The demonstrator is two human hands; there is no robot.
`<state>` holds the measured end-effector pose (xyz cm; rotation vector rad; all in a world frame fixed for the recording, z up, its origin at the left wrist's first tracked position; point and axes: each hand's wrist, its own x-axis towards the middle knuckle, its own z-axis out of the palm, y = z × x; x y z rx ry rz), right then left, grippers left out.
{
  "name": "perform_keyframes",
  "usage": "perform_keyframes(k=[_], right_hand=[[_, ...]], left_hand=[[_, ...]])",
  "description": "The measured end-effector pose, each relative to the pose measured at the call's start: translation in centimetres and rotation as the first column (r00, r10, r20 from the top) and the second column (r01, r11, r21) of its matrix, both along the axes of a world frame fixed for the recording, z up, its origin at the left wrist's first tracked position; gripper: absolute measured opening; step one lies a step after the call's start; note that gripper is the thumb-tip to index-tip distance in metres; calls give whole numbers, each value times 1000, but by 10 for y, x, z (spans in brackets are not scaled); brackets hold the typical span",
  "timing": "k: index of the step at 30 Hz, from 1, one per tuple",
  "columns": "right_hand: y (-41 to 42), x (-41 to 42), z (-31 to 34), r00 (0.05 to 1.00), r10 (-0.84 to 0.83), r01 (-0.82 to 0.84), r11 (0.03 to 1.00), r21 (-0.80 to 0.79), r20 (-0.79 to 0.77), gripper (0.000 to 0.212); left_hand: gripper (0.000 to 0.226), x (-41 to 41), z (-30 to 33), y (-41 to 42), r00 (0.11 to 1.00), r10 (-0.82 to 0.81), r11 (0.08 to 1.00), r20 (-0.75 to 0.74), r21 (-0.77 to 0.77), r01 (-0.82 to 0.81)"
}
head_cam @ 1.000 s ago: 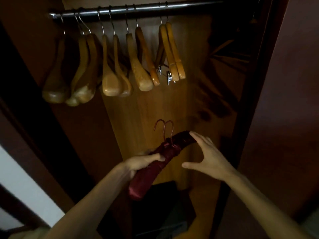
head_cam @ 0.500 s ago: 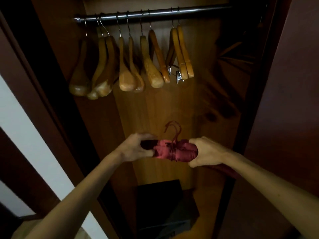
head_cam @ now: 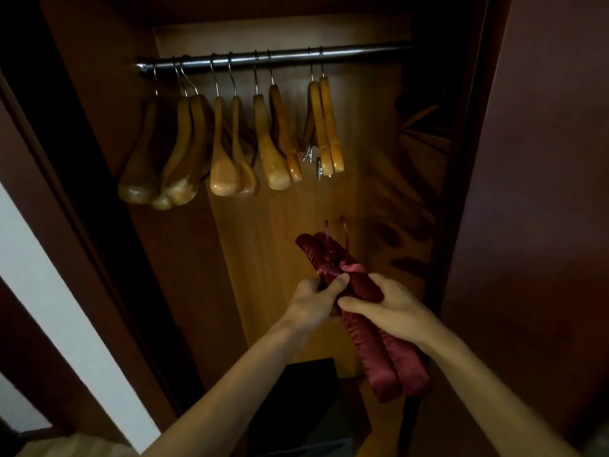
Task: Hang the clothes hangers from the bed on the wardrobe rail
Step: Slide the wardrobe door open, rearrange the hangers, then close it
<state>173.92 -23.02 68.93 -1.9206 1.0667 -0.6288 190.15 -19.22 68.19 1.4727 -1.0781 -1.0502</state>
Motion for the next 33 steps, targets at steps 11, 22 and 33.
perform_keyframes(k=[11,22,33], right_hand=[[-24,-38,79,960,-186,171,981,90,208,19],[-95,15,203,913,-259,267,964,19,314,41],[-168,58,255,923,-252,273,961,-31,292,33]], left_hand=[[17,-45,99,-39,982,-175,980,70,-83,181],[15,-13,228,-144,997,21,989,72,-147,-10],[14,14,268,-201,995,75,986,63,-153,-64]])
